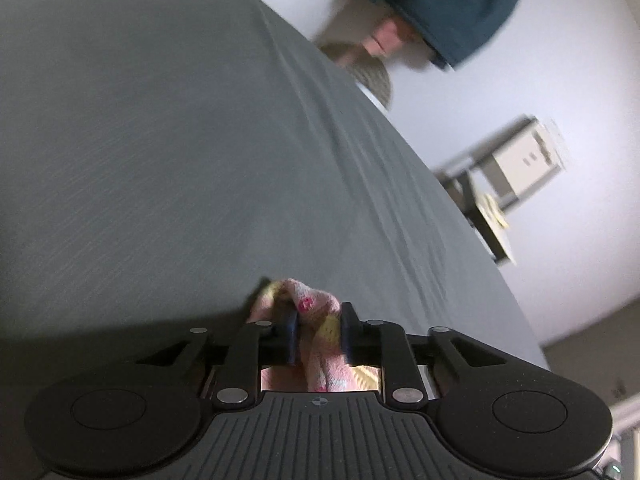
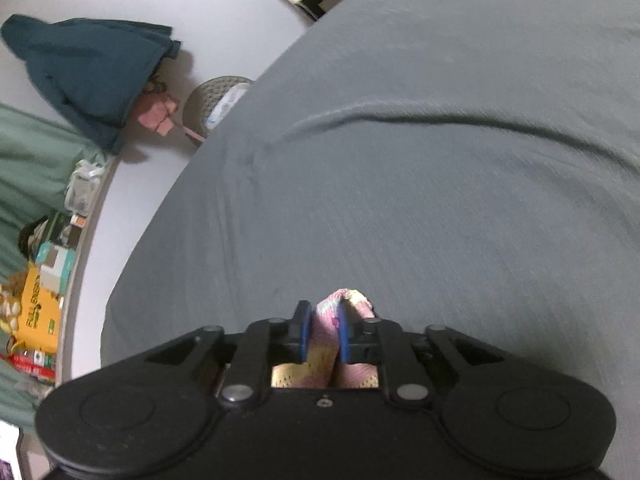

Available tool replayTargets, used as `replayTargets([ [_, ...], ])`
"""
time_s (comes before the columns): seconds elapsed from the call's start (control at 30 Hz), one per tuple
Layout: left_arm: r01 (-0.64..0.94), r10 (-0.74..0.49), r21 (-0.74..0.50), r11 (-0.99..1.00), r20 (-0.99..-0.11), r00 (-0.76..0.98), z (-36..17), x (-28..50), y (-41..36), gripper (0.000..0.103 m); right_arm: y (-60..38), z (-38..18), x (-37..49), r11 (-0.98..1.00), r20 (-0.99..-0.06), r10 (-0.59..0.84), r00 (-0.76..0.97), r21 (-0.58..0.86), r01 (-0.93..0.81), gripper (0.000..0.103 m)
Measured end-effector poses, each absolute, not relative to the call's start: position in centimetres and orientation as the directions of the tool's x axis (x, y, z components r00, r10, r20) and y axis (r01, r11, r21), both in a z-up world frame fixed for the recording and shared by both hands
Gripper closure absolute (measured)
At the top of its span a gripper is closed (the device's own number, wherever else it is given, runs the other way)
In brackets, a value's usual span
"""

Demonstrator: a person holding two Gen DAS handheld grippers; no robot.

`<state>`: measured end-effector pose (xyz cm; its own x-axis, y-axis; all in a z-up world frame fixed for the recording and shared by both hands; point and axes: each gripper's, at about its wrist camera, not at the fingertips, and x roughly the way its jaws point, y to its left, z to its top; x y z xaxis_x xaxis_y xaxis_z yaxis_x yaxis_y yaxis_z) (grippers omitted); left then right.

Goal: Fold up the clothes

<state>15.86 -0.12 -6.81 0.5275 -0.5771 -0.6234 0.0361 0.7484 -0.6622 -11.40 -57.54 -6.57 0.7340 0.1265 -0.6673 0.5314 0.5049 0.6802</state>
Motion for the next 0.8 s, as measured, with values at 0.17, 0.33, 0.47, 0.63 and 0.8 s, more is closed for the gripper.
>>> replayTargets([
  [0.17, 0.117, -0.583, -0.629, 0.768, -0.612, 0.535, -4.2, 15.6, 2.1, 0.015, -57.0, -4.5, -11.7, 0.646, -0.668, 0.118, 0.734, 0.614, 0.455, 0.06],
  [0.33, 0.2, -0.511, -0.484, 0.852, -0.685, 0.52, -2.3, 16.8, 1.9, 0.012, -56.6, -3.7, -11.2, 0.737, -0.703, 0.112, 0.702, 0.533, 0.416, 0.044],
  [0.47, 0.251, -0.499, -0.432, 0.866, -0.722, 0.479, -2.4, 17.9, 0.2, 0.012, -56.1, -4.0, -10.4, 0.774, -0.729, 0.126, 0.673, 0.497, 0.393, 0.042],
  [0.63, 0.326, -0.482, -0.362, 0.873, -0.744, 0.463, -3.1, 18.2, -1.8, 0.012, -55.5, -4.5, -9.9, 0.803, -0.715, 0.17, 0.678, 0.499, 0.325, 0.042],
  [0.8, 0.463, -0.45, -0.216, 0.859, -0.749, 0.486, -2.2, 17.4, -3.8, 0.02, -55.5, -4.6, -10.1, 0.828, -0.688, 0.201, 0.697, 0.499, 0.254, 0.049],
])
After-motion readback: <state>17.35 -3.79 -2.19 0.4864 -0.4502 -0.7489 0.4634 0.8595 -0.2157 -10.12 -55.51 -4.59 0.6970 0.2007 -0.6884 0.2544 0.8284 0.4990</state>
